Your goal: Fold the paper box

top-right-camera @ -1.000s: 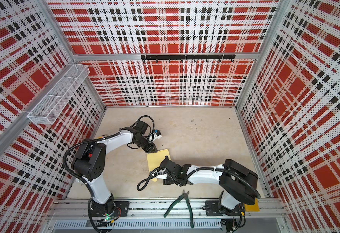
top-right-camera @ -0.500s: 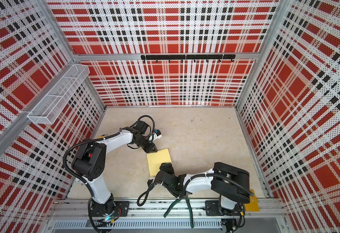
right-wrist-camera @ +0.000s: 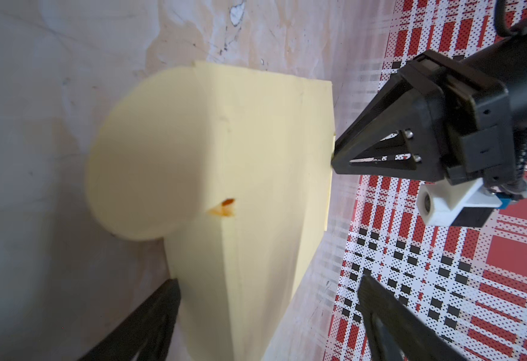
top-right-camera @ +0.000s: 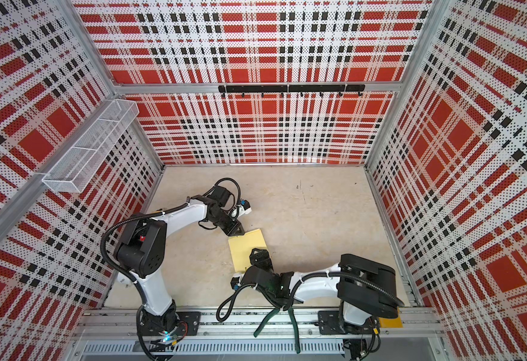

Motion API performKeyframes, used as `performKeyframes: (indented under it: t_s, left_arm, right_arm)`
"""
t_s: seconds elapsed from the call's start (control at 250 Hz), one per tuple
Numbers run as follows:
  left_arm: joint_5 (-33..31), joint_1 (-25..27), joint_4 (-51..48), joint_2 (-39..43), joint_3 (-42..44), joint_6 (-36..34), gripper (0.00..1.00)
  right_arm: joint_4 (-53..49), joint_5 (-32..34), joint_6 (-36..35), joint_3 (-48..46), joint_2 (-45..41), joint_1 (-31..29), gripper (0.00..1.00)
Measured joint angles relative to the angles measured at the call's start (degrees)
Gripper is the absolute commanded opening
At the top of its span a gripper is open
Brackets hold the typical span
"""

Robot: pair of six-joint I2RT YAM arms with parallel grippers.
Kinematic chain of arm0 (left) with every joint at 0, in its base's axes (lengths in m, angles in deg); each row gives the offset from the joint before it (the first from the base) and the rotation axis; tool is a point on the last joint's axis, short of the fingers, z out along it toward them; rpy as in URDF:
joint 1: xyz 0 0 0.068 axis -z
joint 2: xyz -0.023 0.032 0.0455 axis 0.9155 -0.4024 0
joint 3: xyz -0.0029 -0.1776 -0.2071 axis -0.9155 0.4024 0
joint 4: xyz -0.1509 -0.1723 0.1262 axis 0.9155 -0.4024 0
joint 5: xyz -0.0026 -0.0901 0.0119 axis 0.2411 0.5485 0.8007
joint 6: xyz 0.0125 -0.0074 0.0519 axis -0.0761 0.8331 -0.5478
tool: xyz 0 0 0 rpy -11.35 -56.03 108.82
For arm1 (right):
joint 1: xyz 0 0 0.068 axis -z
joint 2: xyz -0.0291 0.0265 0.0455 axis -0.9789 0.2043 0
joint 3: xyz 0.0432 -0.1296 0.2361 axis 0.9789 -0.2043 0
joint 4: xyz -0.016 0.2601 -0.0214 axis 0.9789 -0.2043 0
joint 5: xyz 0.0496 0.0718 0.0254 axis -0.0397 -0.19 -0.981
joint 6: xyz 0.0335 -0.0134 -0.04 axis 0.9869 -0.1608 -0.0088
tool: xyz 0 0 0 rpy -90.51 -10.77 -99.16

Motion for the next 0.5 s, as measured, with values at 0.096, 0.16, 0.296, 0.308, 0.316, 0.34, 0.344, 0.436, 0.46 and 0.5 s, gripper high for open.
performKeyframes:
  t_s: [0.096,0.16,0.296,0.308,0.316,0.34,0.344,0.436,0.46,0.5]
  left_arm:
    - [0.07,0.02,-0.39,-0.42,-0.57,-0.07,0.21]
    - [0.07,0.02,-0.39,-0.63,-0.83,-0.07,0.21]
    - [0.11,0.04,-0.39,-0.79,-0.87,-0.09,0.21]
    - [0.11,0.04,-0.39,-0.79,-0.90,-0.09,0.20]
    - [0.11,0.04,-0.39,-0.79,-0.90,-0.09,0.21]
    - [0.11,0.04,-0.42,-0.83,-0.94,-0.09,0.21]
    - [0.11,0.04,-0.42,-0.83,-0.94,-0.07,0.21]
    - [0.07,0.04,-0.55,-0.92,-1.14,-0.09,0.21]
    - [0.07,0.04,-0.59,-0.94,-1.18,-0.09,0.20]
    - [0.07,0.04,-0.59,-0.96,-1.18,-0.11,0.21]
  right_arm:
    - [-0.17,-0.20,0.07,-0.24,-0.55,-0.02,0.93]
    - [-0.15,-0.44,0.09,-0.31,-0.81,-0.07,0.93]
    - [-0.02,-0.81,0.09,-0.50,-0.81,-0.22,0.93]
    - [-0.04,-0.90,0.07,-0.52,-0.81,-0.22,0.93]
    - [-0.07,-0.94,0.09,-0.52,-0.81,-0.22,0.93]
    - [-0.07,-1.07,0.11,-0.55,-0.79,-0.22,0.93]
    - [-0.07,-1.09,0.11,-0.55,-0.79,-0.22,0.93]
    - [0.52,-0.96,0.17,-0.66,-0.42,-0.24,0.93]
    - [1.03,-0.87,0.07,-0.74,-0.13,-0.26,0.94]
    - [1.86,-0.46,-0.07,-0.96,0.48,-0.26,0.94]
